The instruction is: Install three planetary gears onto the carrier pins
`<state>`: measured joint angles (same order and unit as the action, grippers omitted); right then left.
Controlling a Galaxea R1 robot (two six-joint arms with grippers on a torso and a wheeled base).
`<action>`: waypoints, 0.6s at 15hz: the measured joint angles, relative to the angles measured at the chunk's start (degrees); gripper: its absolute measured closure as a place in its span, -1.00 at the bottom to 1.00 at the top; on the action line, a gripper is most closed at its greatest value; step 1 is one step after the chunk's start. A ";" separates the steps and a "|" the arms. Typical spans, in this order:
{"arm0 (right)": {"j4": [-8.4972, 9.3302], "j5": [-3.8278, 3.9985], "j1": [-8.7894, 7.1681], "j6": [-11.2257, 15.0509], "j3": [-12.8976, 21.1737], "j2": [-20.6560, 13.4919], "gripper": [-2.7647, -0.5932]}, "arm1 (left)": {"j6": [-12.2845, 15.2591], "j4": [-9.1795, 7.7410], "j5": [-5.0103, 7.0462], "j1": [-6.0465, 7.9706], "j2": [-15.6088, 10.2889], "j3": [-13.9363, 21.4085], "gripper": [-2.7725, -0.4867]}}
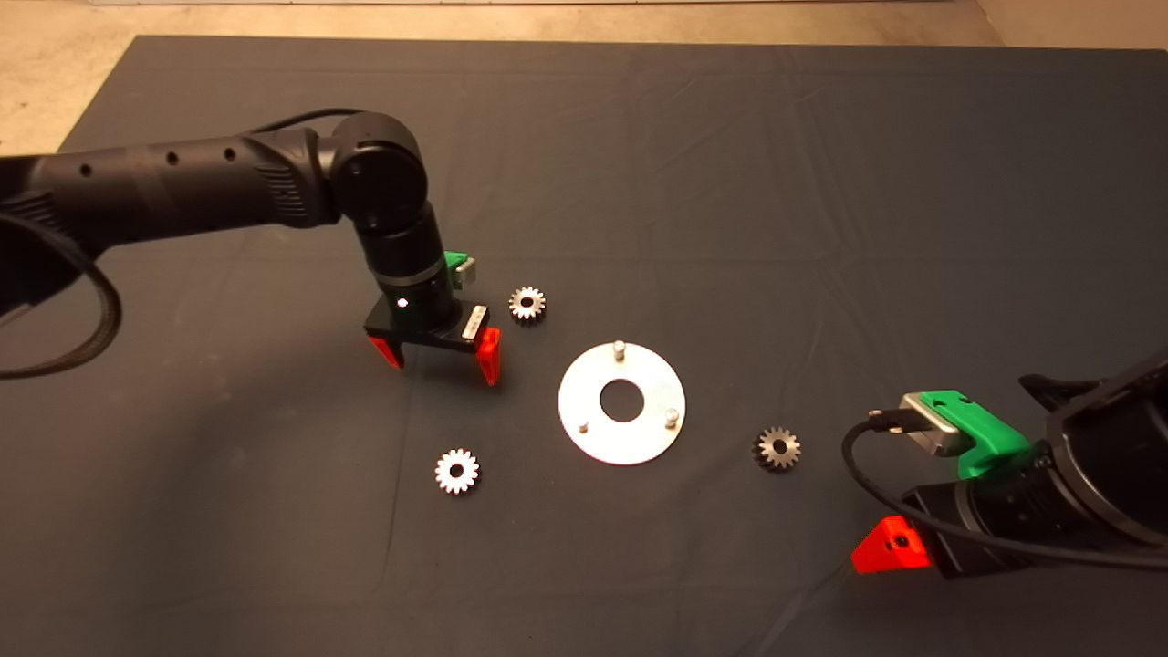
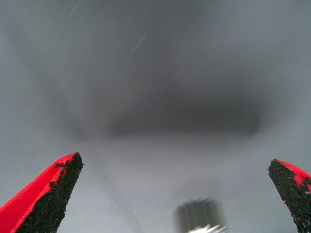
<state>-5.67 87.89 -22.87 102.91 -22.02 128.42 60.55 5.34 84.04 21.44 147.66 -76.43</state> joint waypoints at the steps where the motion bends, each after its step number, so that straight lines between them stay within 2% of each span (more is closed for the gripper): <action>1: 0.00 0.00 0.00 0.00 0.00 0.00 -0.99 | -0.52 0.00 -1.80 0.02 0.29 -0.93 -0.99; 2: 0.00 0.00 0.00 0.00 0.00 0.00 -0.99 | -1.01 0.02 -3.15 0.00 0.60 -2.04 -0.99; 3: 0.00 -0.02 0.00 0.00 0.00 0.00 -0.99 | -1.10 0.05 -3.80 0.02 0.63 -2.71 -0.99; 6: 0.00 0.00 0.00 0.00 0.00 0.00 -0.99 | -1.10 0.04 -4.56 0.02 0.87 -3.02 -0.99; 7: 0.00 0.00 0.00 0.00 0.00 0.00 -0.99 | -1.12 0.00 -5.19 0.05 1.28 -3.58 -0.99; 8: 0.00 0.00 0.00 0.00 0.00 0.00 -0.99 | -1.51 0.00 -5.90 0.07 2.26 -4.97 -0.99; 9: 0.00 0.00 0.00 0.00 0.00 0.02 -0.99 | -2.42 0.04 -5.95 0.22 3.62 -6.79 -0.99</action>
<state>-5.67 87.89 -22.87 102.91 -22.02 128.44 58.13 5.38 78.10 21.66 151.28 -83.23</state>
